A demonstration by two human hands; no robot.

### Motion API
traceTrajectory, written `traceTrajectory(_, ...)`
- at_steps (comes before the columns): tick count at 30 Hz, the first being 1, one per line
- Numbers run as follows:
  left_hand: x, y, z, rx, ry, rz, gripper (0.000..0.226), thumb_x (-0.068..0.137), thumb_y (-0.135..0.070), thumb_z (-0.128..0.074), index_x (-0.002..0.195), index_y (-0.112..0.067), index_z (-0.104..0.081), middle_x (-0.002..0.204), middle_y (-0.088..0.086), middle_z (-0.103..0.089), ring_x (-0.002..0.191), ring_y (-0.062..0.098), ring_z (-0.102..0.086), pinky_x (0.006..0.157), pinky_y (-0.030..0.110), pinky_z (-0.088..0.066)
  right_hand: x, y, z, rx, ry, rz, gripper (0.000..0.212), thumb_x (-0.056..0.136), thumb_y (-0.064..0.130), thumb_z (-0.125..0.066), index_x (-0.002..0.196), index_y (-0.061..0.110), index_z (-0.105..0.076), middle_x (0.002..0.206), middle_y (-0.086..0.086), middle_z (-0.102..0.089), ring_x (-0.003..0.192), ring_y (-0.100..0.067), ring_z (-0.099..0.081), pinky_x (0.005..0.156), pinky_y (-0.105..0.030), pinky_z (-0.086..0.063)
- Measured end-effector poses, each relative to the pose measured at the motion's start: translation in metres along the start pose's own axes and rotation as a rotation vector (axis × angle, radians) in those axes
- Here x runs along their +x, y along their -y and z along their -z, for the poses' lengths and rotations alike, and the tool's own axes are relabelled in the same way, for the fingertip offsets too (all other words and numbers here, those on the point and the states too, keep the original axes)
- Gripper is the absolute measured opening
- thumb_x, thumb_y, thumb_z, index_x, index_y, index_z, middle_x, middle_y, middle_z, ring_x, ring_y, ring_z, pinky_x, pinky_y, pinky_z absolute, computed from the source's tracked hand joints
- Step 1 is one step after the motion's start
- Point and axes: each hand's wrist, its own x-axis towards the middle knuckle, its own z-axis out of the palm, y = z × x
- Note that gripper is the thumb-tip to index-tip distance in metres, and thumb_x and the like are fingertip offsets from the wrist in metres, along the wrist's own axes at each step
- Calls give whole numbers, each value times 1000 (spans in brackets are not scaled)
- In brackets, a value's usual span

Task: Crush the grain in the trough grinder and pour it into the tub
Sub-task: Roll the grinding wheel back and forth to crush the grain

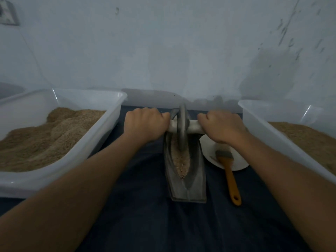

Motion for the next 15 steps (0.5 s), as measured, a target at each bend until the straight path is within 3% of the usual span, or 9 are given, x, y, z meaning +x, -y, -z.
traceTrajectory(3,15,1,5,-71,100,25,14,101,-19,-37,87,-18,-38,72,3,-39,57,19,-31,50,29,-21,3,-1,2,17,55,-17,24,103,28,-35,85,13,-39,81,-6,-49,73,-24,-51,57,-33,-33)
traceTrajectory(6,-1,-5,12,-36,8,24,13,97,-15,-38,86,-21,-38,67,1,-33,56,18,-28,50,27,-20,-22,6,3,-67,-3,37,19,98,21,-44,87,17,-29,79,-2,-38,73,-23,-48,50,-32,-29)
traceTrajectory(9,-38,-11,15,6,-89,-51,26,86,-11,-62,80,-20,-38,62,0,-39,52,18,-33,51,24,-22,-52,17,6,-123,-154,8,35,96,37,-15,71,21,-34,64,5,-39,56,-15,-41,50,-32,-26)
traceTrajectory(11,-60,-12,18,-48,-208,-64,23,84,-14,-66,74,-18,-45,60,3,-49,48,21,-41,49,27,-26,-71,26,10,-39,-291,-22,46,97,39,-11,62,25,-38,52,9,-36,44,-11,-33,46,-31,-26)
traceTrajectory(15,-83,-18,24,-277,-306,121,32,102,-34,-25,75,-25,-40,63,-6,-43,55,20,-38,58,36,-28,-97,32,17,-17,-445,16,45,105,35,-20,67,24,-41,52,10,-35,42,-11,-32,42,-30,-27)
